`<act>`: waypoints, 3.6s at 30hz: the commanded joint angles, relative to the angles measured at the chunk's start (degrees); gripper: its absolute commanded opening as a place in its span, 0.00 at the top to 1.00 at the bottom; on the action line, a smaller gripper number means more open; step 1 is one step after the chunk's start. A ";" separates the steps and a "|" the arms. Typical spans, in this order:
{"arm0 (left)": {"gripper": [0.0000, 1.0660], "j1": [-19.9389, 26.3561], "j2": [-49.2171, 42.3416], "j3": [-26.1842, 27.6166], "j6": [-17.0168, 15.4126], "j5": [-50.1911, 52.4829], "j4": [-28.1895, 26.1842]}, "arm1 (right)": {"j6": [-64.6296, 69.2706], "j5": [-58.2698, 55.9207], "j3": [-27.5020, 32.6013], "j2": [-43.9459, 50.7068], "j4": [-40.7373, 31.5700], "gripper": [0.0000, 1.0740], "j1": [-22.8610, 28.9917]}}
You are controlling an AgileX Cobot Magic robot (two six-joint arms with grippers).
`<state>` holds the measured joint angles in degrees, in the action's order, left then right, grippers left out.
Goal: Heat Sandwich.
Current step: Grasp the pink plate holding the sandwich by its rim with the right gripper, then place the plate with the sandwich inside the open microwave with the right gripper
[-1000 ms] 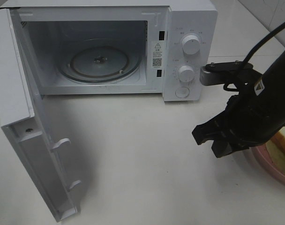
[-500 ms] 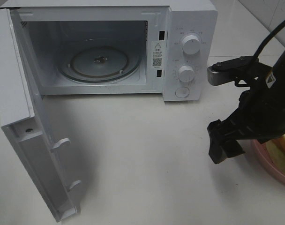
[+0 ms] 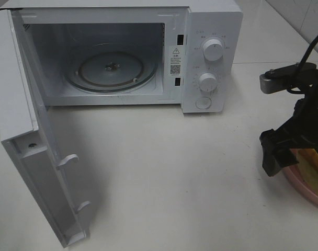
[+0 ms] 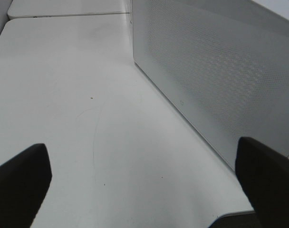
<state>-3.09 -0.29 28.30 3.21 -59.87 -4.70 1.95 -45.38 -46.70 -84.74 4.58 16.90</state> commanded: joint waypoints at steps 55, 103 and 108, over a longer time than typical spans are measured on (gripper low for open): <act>0.08 0.11 -0.86 -0.11 0.00 0.46 -0.46 | 12.95 10.43 -0.34 -19.42 12.03 0.60 -0.86; 0.08 0.11 -0.86 -0.11 0.00 0.46 -0.46 | 24.92 -0.17 -0.34 -17.93 25.10 1.00 6.65; 0.08 0.11 -0.86 -0.11 0.00 0.46 -0.46 | 24.92 -1.89 -0.34 -17.93 25.15 1.00 8.88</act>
<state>-3.09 -0.29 28.30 3.21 -59.93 -4.70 26.07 -45.15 -47.10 -103.19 28.30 24.98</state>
